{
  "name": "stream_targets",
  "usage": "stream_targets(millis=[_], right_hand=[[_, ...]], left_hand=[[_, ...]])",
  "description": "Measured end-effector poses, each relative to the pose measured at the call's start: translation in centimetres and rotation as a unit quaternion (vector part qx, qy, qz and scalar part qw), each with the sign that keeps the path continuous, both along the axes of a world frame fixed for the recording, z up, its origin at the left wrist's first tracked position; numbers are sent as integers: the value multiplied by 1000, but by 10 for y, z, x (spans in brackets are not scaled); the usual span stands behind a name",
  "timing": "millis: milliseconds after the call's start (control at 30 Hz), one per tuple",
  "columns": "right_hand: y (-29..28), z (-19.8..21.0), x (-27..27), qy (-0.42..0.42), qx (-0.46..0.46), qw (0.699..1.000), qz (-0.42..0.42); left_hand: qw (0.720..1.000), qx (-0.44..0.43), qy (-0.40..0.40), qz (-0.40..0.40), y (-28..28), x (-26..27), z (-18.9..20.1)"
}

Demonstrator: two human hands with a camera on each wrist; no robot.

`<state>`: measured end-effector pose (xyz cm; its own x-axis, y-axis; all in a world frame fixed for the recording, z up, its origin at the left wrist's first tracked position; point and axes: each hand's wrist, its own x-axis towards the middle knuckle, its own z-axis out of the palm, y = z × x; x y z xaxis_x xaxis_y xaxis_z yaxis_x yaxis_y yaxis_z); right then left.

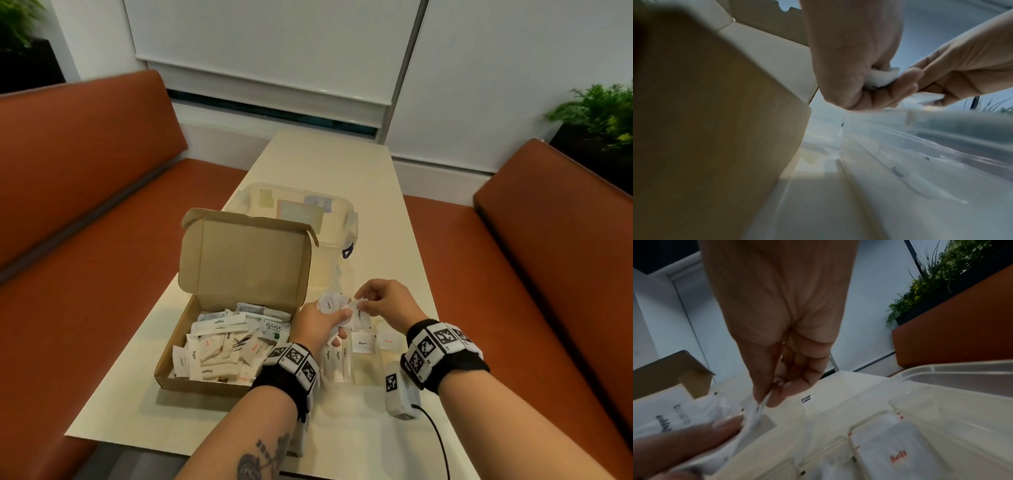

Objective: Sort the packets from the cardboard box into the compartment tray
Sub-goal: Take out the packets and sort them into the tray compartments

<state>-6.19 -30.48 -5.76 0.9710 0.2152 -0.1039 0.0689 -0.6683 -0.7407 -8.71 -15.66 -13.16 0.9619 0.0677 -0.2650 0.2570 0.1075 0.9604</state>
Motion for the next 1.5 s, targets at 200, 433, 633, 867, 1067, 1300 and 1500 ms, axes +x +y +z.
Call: stream_targets(millis=[200,433,633,867,1067,1300,1500], right_hand=[[7,-10,-3,25,46,998,-43],[-2,-18,-6,52,87,991,-85],[-15,-19,1,11,-73,995,-74],[-2,-27,-2,69,-181,981,25],[7,-27,4,97,-251,962,50],[13,-25,6,72,-409,904,98],[19,-28,8,72,-446,885,118]], left_hand=[[1000,-6,-4,19,-3,-2,-1],[998,-29,10,47,-2,-5,-2],[997,-49,28,59,0,-2,0],[998,-24,38,35,1,4,-2],[999,0,45,21,2,8,-3],[999,10,49,8,3,12,-7],[999,16,52,-3,5,14,-9]])
